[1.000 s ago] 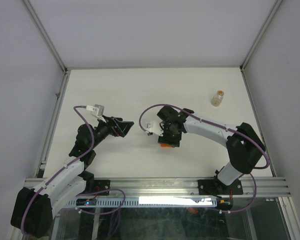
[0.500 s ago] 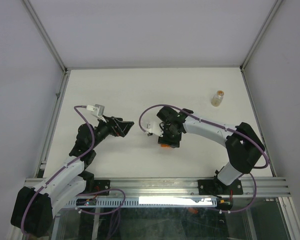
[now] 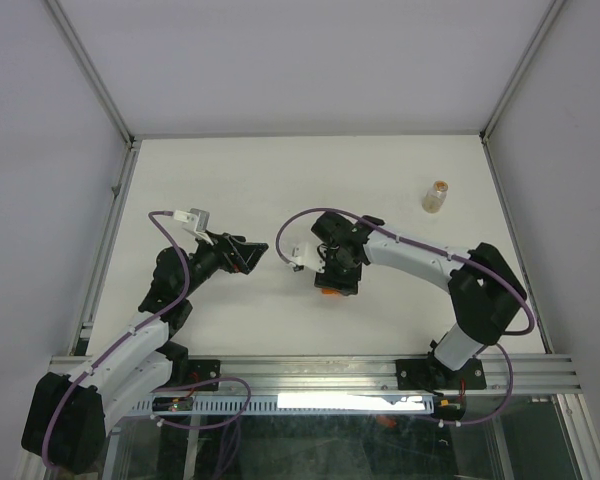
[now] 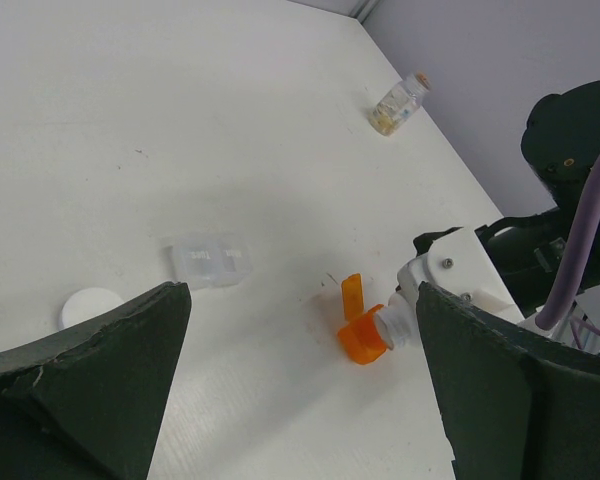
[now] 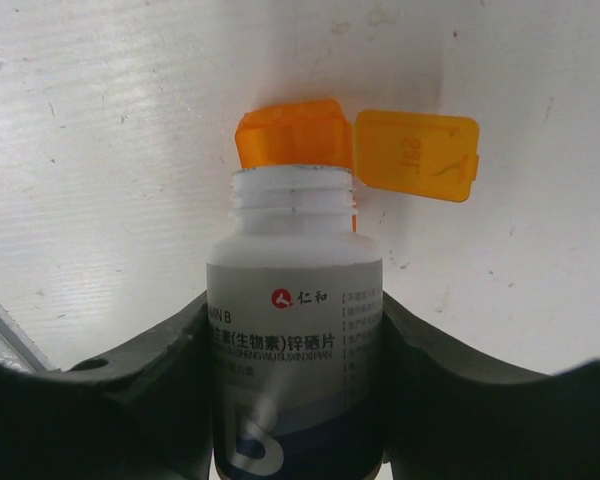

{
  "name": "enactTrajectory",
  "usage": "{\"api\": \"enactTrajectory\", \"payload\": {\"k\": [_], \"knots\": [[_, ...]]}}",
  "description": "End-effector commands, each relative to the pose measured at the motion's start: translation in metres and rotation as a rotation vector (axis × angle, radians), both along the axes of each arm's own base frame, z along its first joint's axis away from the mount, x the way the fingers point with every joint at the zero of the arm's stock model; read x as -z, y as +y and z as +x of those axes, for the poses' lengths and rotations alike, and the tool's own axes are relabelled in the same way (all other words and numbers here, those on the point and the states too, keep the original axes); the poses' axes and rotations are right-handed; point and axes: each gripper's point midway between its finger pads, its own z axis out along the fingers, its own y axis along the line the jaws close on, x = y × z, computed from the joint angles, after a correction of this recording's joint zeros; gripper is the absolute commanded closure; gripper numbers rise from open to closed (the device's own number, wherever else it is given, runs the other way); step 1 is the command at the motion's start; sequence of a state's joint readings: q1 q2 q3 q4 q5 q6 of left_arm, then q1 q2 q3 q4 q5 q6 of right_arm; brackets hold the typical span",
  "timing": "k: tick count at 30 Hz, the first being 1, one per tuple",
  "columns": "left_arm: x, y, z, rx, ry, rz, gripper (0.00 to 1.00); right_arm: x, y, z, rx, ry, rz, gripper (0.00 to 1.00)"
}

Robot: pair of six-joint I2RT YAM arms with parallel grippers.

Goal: Sort the pills into containers
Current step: Pour the pill into the pill container.

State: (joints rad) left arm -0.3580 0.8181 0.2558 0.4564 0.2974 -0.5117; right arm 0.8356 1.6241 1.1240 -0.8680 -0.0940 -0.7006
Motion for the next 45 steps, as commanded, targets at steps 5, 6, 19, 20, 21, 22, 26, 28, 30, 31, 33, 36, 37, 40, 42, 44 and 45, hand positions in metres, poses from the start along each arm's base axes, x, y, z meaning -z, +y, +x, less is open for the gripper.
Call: {"api": "enactTrajectory", "payload": {"k": [5, 6, 19, 20, 21, 22, 26, 28, 30, 31, 33, 36, 37, 40, 42, 44, 45], "knots": [[-0.031, -0.002, 0.004, 0.012, -0.103, -0.019, 0.01, -0.012, 0.008, 0.002, -0.005, -0.031, 0.041, 1.00], [-0.031, -0.002, 0.004, 0.011, -0.104, -0.020, 0.01, -0.010, 0.007, 0.012, -0.006, -0.085, 0.042, 1.00], [-0.030, -0.002, 0.004, 0.012, -0.100, -0.017, 0.01, -0.015, 0.010, 0.000, 0.009, 0.029, 0.030, 1.00], [-0.030, -0.001, 0.004, 0.010, -0.100, -0.018, 0.01, -0.017, 0.011, 0.002, -0.005, -0.016, 0.044, 1.00], [-0.031, -0.001, 0.004, 0.010, -0.103, -0.020, 0.01, -0.014, 0.009, 0.011, -0.006, -0.070, 0.053, 1.00], [-0.030, -0.002, 0.004, 0.012, -0.102, -0.020, 0.01, -0.012, 0.006, 0.013, 0.006, -0.061, 0.045, 1.00], [-0.031, -0.001, 0.004, 0.009, -0.105, -0.022, 0.01, -0.014, 0.011, 0.011, -0.006, -0.071, 0.058, 1.00], [-0.031, -0.002, 0.004, 0.012, -0.102, -0.019, 0.01, -0.014, 0.005, 0.005, 0.015, 0.018, 0.019, 1.00], [-0.031, -0.001, 0.004, 0.008, -0.106, -0.020, 0.01, -0.018, 0.016, -0.001, -0.011, -0.010, 0.053, 1.00], [-0.031, -0.001, 0.003, 0.008, -0.106, -0.022, 0.01, -0.017, 0.014, 0.008, -0.014, -0.069, 0.062, 1.00], [-0.031, -0.001, 0.004, 0.009, -0.105, -0.020, 0.01, -0.014, 0.003, 0.009, 0.016, -0.014, 0.008, 1.00], [-0.031, 0.000, 0.003, 0.006, -0.106, -0.022, 0.01, -0.020, 0.015, 0.005, -0.016, -0.051, 0.048, 1.00], [-0.031, -0.001, 0.003, 0.009, -0.106, -0.022, 0.01, -0.017, 0.010, 0.011, -0.009, -0.079, 0.044, 1.00], [-0.031, -0.001, 0.004, 0.008, -0.104, -0.019, 0.01, -0.021, 0.012, -0.003, 0.004, 0.040, 0.027, 1.00], [-0.031, -0.001, 0.004, 0.008, -0.105, -0.021, 0.01, -0.017, 0.008, 0.013, -0.009, -0.087, 0.036, 1.00], [-0.031, -0.002, 0.004, 0.014, -0.103, -0.019, 0.01, -0.011, 0.001, 0.007, 0.023, 0.017, -0.005, 1.00], [-0.031, -0.002, 0.003, 0.013, -0.104, -0.018, 0.01, -0.016, 0.007, 0.000, 0.016, 0.041, 0.004, 1.00]]}}
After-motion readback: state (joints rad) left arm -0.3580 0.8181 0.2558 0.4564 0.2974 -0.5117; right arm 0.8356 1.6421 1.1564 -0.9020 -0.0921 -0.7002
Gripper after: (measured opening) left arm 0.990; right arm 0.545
